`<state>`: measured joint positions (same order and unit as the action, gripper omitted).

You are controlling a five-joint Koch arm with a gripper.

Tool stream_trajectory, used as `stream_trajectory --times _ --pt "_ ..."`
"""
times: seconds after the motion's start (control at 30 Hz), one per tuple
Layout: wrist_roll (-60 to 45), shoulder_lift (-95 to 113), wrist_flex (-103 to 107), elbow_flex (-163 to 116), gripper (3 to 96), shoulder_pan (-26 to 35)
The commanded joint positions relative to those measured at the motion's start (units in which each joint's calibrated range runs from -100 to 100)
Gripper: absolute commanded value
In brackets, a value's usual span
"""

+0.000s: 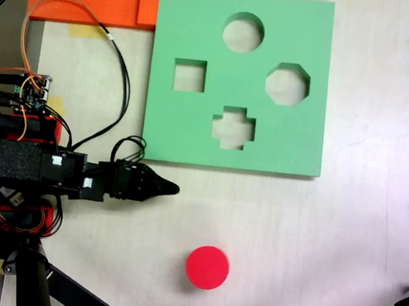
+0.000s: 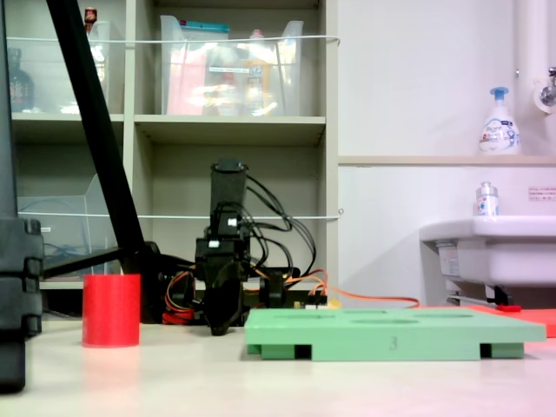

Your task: Put the cylinder block into the corresponding hole

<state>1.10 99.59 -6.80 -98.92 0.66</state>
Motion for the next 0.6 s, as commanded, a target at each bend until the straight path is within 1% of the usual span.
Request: stream_trajectory --times 0.03,0.1,0.2,0.3,0.37,0.53,0.6 --pt "-0.24 0.41 5.79 -1.08 49.8 0.15" --pt "-0.34 0.41 4.64 -1.08 50.9 0.34" --pt "2.15 0.41 -7.11 -1.08 50.3 0.49" --pt "10.89 0.41 -19.15 -1.08 46.2 0.29" --pt "15.24 0.41 -25.5 -1.08 45.6 -0.1" --pt "30.87 0.41 -36.29 -1.08 46.6 -1.03" --pt "38.44 0.41 -40.24 -0.68 50.6 -0.73"
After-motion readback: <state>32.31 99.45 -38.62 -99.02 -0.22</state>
